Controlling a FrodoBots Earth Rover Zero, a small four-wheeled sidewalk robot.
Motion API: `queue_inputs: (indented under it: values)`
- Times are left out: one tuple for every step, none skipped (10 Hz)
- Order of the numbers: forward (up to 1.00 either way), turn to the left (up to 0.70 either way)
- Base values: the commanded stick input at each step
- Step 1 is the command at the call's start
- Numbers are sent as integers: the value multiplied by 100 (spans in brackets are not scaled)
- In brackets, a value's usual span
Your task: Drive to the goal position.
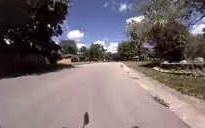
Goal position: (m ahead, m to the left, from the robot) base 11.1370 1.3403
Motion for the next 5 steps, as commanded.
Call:
queue_inputs:
  values:
    - [85,-1]
    - [85,2]
    - [85,2]
    - [85,2]
    - [85,2]
